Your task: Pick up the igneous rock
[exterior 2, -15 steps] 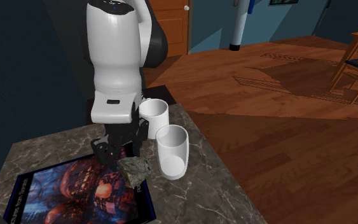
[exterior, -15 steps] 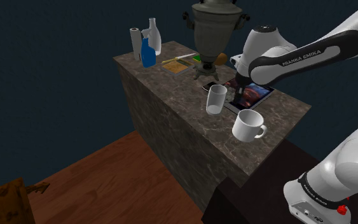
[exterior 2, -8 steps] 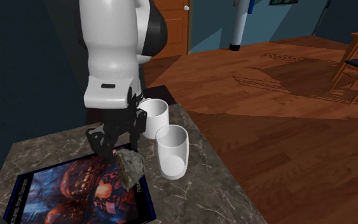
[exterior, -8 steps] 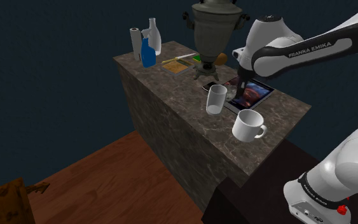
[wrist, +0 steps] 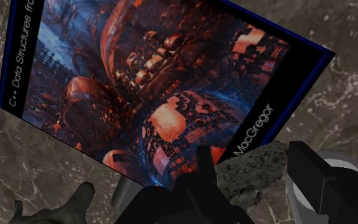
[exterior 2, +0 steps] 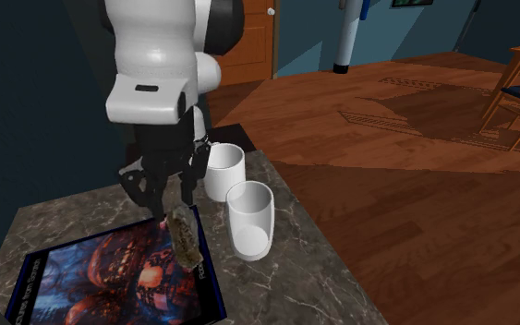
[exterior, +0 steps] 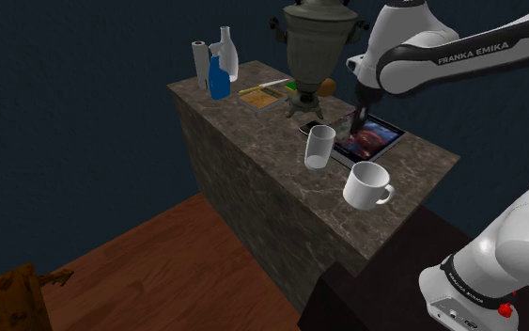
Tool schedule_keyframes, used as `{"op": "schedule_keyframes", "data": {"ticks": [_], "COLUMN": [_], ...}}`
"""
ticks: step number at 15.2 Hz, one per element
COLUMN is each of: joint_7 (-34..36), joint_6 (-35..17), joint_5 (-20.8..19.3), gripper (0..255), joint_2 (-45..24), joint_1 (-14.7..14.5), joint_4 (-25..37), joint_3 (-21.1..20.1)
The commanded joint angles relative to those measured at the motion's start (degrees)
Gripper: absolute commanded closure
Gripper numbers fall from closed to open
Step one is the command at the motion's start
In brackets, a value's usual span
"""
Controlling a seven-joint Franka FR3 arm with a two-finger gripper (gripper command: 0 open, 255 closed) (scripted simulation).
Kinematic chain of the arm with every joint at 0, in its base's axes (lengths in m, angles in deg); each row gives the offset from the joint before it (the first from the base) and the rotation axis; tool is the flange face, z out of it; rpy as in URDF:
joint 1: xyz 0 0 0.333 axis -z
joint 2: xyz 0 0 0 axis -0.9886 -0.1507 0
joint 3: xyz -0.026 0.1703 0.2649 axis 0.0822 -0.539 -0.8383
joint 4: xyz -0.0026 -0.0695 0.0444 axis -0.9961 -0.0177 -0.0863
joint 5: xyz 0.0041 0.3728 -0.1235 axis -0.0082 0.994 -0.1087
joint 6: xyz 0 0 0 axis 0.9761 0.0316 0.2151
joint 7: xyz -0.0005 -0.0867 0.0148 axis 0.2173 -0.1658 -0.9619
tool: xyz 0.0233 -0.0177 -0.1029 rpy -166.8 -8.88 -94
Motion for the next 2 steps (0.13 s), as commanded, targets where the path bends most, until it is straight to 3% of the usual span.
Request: {"op": "schedule_keyframes", "data": {"ticks": [1, 2], "joint_7": [-0.20, -0.20], "joint_6": [1.11, 1.10], "joint_5": [0.11, 0.11], "gripper": [255, 255], "joint_2": [0.60, 0.59], "joint_1": [-0.03, -0.03], "joint_4": [0.50, 0.51], "joint_3": [-0.02, -0.02]}}
